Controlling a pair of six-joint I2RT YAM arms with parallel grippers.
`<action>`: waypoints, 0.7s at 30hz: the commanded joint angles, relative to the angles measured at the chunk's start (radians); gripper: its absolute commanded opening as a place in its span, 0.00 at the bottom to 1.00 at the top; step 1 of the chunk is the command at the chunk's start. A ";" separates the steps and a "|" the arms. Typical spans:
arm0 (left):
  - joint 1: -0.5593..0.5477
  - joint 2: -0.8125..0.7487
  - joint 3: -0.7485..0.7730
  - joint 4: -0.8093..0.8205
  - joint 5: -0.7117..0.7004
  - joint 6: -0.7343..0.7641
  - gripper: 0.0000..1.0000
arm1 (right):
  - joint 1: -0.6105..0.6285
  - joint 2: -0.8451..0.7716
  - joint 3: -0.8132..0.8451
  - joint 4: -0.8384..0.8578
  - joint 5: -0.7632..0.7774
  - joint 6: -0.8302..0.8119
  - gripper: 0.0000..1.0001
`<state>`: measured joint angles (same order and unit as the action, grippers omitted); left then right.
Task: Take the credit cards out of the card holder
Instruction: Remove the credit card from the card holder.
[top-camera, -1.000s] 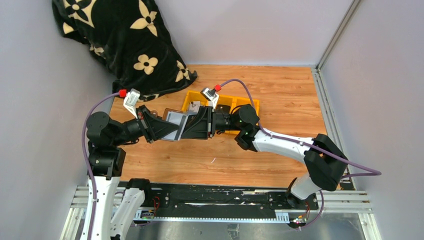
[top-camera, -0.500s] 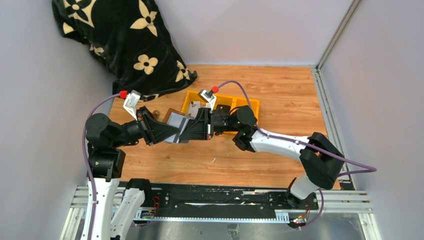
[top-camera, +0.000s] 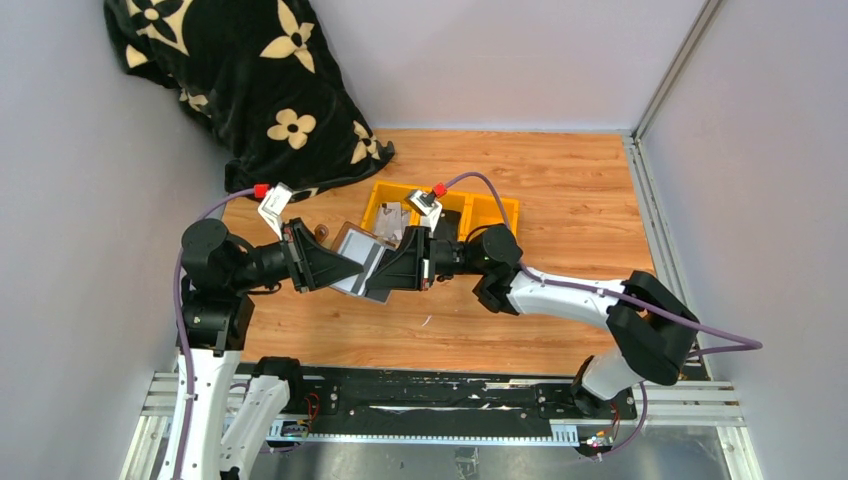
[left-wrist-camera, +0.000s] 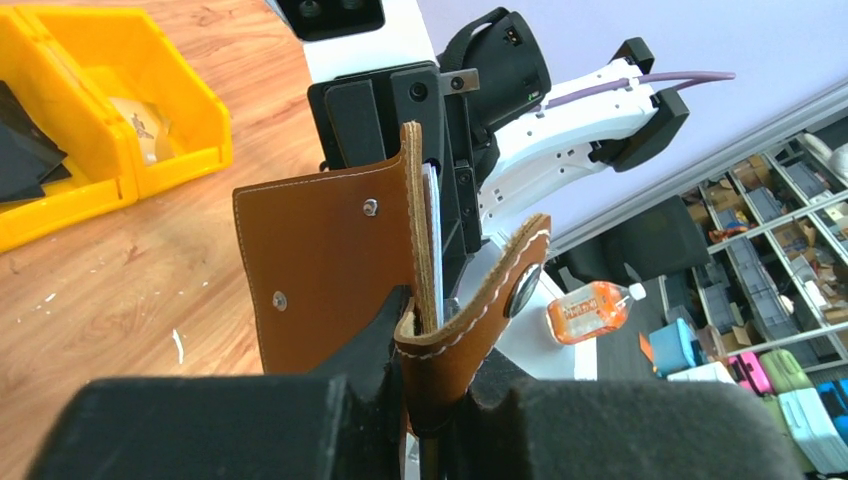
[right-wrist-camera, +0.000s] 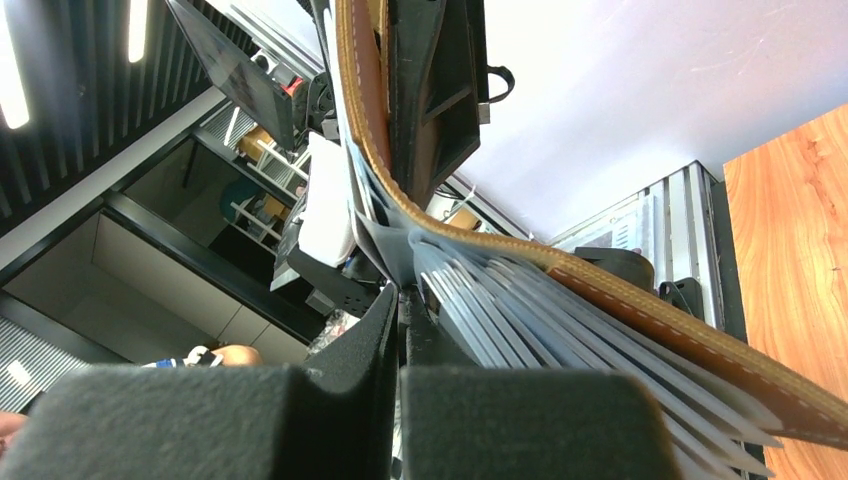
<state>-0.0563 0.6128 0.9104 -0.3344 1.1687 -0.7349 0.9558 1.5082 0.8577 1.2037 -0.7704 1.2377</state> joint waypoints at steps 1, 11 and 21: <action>-0.017 -0.010 0.019 -0.023 0.107 -0.031 0.13 | -0.006 -0.046 -0.033 0.072 0.081 -0.009 0.00; -0.017 -0.017 0.037 -0.023 0.105 -0.035 0.10 | -0.006 -0.084 -0.032 0.010 0.080 -0.039 0.23; -0.017 -0.042 0.041 -0.011 0.098 -0.034 0.10 | -0.005 -0.073 0.036 -0.052 0.102 -0.064 0.36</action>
<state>-0.0612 0.5980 0.9146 -0.3607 1.1824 -0.7444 0.9558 1.4296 0.8402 1.1706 -0.7345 1.2057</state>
